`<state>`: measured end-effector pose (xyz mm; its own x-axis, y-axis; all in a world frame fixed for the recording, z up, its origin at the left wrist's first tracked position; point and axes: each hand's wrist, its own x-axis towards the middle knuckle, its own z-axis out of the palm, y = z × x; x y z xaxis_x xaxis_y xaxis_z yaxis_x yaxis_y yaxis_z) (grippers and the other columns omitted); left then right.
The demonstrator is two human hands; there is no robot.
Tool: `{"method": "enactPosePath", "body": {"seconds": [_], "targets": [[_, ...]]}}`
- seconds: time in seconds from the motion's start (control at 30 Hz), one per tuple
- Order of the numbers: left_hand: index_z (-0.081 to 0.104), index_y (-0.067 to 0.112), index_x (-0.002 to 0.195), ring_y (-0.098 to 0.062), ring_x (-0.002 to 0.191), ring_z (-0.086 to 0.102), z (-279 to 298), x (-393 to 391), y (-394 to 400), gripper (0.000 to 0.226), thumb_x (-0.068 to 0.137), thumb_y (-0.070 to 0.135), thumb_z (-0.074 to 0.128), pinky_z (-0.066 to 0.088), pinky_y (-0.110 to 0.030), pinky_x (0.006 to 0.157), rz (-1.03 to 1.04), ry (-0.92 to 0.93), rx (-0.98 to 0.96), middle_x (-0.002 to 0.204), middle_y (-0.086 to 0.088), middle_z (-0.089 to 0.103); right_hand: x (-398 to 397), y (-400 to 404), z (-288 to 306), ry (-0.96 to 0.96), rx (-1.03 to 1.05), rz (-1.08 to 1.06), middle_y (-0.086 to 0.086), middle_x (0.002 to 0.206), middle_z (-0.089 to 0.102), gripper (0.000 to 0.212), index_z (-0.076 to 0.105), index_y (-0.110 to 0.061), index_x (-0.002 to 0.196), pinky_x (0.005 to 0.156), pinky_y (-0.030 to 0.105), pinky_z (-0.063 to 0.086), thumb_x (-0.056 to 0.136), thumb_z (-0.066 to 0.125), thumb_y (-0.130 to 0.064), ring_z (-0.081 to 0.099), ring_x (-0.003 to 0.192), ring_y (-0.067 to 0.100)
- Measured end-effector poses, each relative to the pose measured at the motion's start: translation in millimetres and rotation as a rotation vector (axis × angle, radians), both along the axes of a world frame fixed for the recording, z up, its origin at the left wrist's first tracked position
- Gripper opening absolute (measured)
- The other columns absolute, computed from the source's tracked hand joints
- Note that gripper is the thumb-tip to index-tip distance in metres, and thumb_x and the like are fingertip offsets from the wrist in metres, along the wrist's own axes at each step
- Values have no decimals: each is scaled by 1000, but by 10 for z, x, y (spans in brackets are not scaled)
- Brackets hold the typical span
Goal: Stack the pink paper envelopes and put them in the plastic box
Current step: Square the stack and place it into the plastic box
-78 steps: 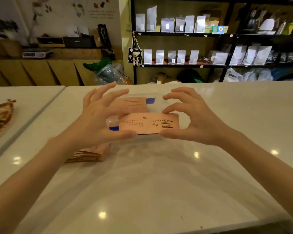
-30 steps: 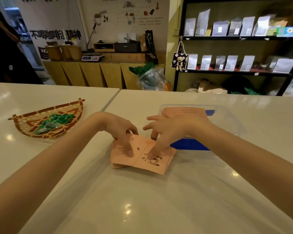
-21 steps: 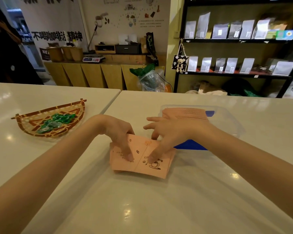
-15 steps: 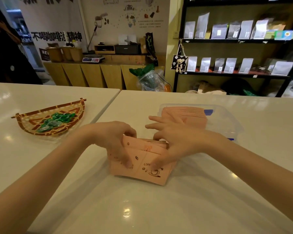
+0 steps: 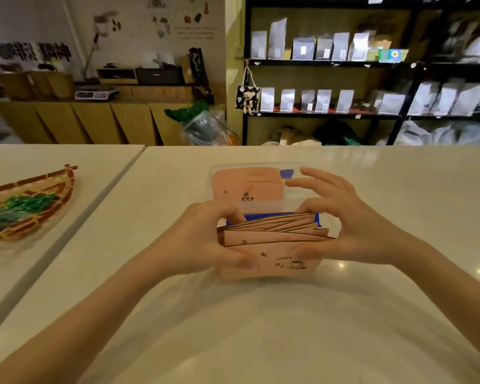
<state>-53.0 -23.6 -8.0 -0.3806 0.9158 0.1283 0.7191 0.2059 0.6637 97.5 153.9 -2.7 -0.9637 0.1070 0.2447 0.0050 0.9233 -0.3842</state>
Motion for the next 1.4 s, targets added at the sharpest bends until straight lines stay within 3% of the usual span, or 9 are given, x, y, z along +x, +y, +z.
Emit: {"method": "enactPosePath", "body": {"seconds": [0.1, 0.27, 0.47, 0.67, 0.8, 0.97, 1.13, 1.3, 1.4], "targets": [[60, 29, 90, -1, 92, 58, -112, -3, -8, 39, 56, 34, 80, 55, -23, 77, 19, -80, 6, 101, 17, 61, -13, 16, -154, 46, -27, -22, -35, 135, 22, 52, 60, -38, 94, 109, 28, 2, 55, 56, -72, 3, 135, -6], [61, 34, 94, 2, 92, 58, -228, -126, -84, 43, 56, 36, 80, 53, -19, 75, 53, -86, 8, 101, 16, 63, -68, -9, -278, 50, -94, -35, -41, 130, 17, 53, 59, -36, 97, 105, 21, 0, 54, 59, -67, -2, 128, -17], [58, 37, 92, 8, 94, 53, -204, -197, -140, 44, 54, 38, 80, 46, -6, 70, 42, -80, 6, 95, 19, 63, -119, -69, -280, 38, -126, -55, -26, 138, 22, 56, 53, -41, 100, 113, 37, 5, 51, 61, -67, -1, 132, -8], [52, 44, 91, 14, 91, 54, -270, -228, -230, 46, 54, 37, 78, 43, -1, 67, 69, -135, -18, 94, 33, 61, -74, -42, -334, 10, -139, -90, -19, 149, 13, 65, 47, -45, 104, 115, 41, 0, 46, 62, -70, -10, 136, -2], [56, 39, 92, 2, 89, 61, -324, -252, -290, 45, 56, 29, 80, 49, -9, 71, 86, -214, 7, 95, 28, 64, -70, -7, -386, -22, -174, -114, -28, 145, 6, 60, 50, -41, 98, 112, 35, -3, 47, 69, -64, -15, 133, -8], [59, 40, 95, -4, 92, 64, -389, -201, -289, 51, 48, 39, 79, 53, -18, 76, 44, -333, 51, 99, 22, 68, -92, -36, -434, 7, -199, -108, -38, 138, -3, 55, 51, -48, 96, 113, 36, -2, 47, 69, -66, -19, 131, -10], [46, 44, 109, -2, 102, 60, -464, -69, -226, 63, 52, 44, 75, 53, -30, 86, 38, -322, 110, 112, 15, 64, -145, -157, -505, 15, -163, -124, -26, 142, -15, 72, 30, -56, 114, 111, 34, -10, 50, 65, -65, -28, 128, -10], [42, 52, 99, 2, 101, 58, -494, 58, -180, 56, 51, 54, 71, 49, -17, 81, 125, -260, 237, 112, 15, 58, -206, -253, -591, 100, -156, -219, -20, 147, -9, 80, 25, -53, 121, 111, 31, -12, 51, 59, -72, -27, 127, -11], [45, 39, 100, 13, 93, 57, -459, 79, -185, 52, 59, 42, 76, 46, -5, 68, 127, -277, 274, 103, 21, 60, -176, -267, -503, 116, -214, -222, -25, 143, 2, 61, 31, -64, 105, 113, 35, -9, 53, 61, -67, -20, 126, -13]]}}
